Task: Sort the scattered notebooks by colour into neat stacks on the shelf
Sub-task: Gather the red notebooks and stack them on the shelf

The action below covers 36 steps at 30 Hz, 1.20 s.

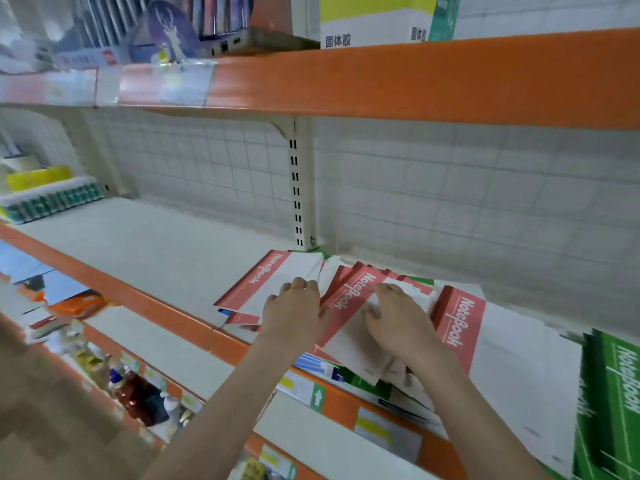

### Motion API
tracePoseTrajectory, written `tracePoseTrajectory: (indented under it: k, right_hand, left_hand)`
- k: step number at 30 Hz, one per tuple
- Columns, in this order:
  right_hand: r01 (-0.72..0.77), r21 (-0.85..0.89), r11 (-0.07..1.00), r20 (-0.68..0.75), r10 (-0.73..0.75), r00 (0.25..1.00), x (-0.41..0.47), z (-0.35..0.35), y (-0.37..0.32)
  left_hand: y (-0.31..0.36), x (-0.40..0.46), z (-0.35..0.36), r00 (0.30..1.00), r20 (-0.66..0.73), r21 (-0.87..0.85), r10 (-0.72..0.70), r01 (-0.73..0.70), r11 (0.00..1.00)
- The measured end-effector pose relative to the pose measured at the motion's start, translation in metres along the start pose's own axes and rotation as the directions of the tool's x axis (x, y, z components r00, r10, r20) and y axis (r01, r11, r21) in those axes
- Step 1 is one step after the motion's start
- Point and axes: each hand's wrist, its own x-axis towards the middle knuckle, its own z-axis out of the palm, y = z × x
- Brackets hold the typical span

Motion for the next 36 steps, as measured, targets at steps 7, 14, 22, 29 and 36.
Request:
tracePoseTrajectory:
  k: [7, 14, 22, 29, 36]
  right_hand:
    - [-0.031, -0.037, 0.999, -0.042, 0.030, 0.999, 0.035, 0.006, 0.000]
    - [-0.059, -0.063, 0.996, -0.041, 0.057, 0.998, 0.048, 0.006, 0.009]
    - [-0.104, -0.122, 0.987, -0.015, 0.103, 0.995, 0.052, 0.009, 0.014]
    - [-0.139, -0.073, 0.988, 0.038, 0.142, 0.989, 0.054, 0.005, 0.003]
    - [-0.229, -0.118, 0.966, -0.089, 0.219, 0.972, 0.029, 0.017, -0.025]
  left_hand:
    - [-0.003, 0.045, 0.009, 0.996, 0.016, -0.039, 0.084, -0.084, 0.996]
    - [0.011, 0.079, 0.016, 0.984, 0.071, -0.037, 0.166, -0.163, 0.986]
    - [0.016, 0.095, 0.022, 0.971, 0.095, -0.098, 0.219, -0.210, 0.973]
    - [0.015, 0.103, 0.027, 0.974, 0.113, -0.207, 0.198, -0.172, 0.963]
    - [0.013, 0.098, 0.032, 0.984, 0.068, -0.365, 0.168, -0.132, 0.922]
